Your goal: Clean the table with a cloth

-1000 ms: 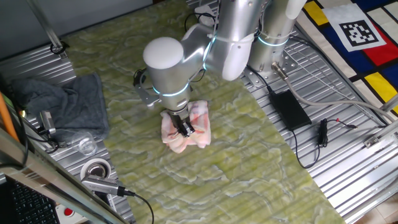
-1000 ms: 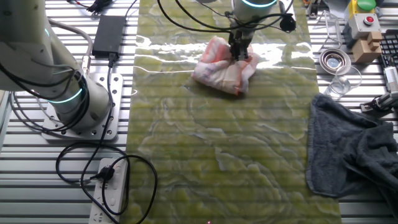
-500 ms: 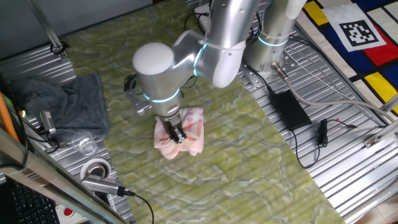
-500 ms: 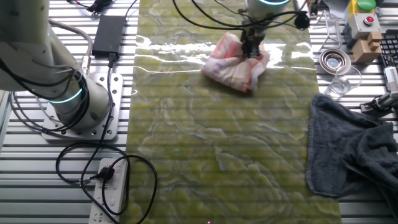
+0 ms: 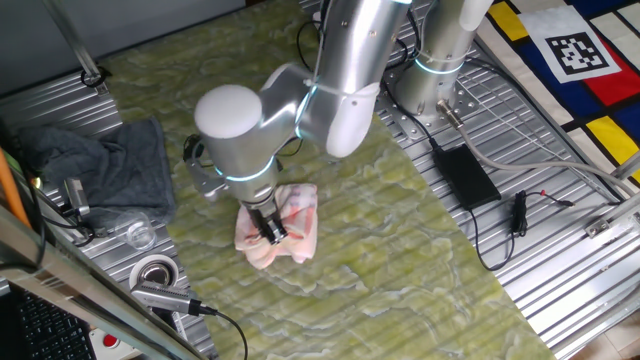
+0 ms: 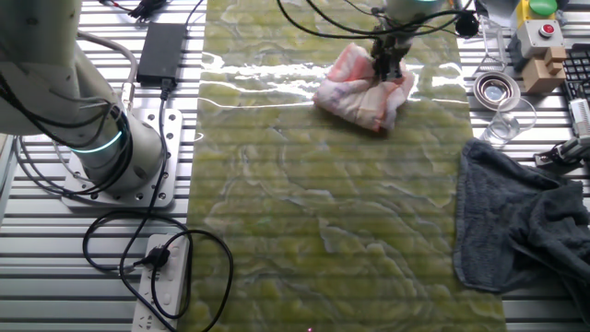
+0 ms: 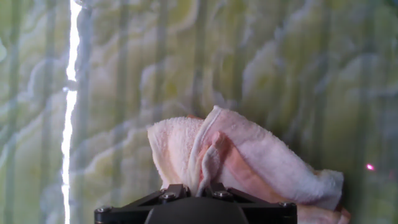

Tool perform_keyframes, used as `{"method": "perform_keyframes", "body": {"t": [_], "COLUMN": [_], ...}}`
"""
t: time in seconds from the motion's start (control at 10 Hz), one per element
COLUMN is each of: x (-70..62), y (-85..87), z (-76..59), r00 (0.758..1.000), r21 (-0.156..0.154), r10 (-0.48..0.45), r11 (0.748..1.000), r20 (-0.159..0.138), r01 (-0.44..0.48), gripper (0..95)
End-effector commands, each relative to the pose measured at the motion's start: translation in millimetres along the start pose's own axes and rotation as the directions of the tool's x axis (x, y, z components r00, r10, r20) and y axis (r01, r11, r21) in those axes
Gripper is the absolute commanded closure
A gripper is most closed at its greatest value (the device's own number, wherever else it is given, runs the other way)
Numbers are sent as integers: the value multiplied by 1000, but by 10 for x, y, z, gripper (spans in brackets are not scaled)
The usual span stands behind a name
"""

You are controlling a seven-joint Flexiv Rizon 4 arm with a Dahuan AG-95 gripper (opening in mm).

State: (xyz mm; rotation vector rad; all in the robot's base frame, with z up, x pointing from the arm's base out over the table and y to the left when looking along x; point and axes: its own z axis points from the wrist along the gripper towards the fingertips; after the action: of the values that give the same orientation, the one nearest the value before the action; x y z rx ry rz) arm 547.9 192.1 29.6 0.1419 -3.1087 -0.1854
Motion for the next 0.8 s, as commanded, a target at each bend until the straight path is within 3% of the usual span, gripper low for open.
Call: {"method": "perform_keyframes", "body": {"t": [0.1, 0.5, 0.8], "x": [-85, -280, -440], "y": [19, 108, 314], "z": [-6, -50, -96], "r00": [1000, 1000, 999], "r21": [6, 13, 14], "r10": [-8, -22, 37], "r11": [1000, 1000, 999], "r20": [-2, -8, -11], "r01": [8, 23, -37], "gripper": [950, 950, 950]}}
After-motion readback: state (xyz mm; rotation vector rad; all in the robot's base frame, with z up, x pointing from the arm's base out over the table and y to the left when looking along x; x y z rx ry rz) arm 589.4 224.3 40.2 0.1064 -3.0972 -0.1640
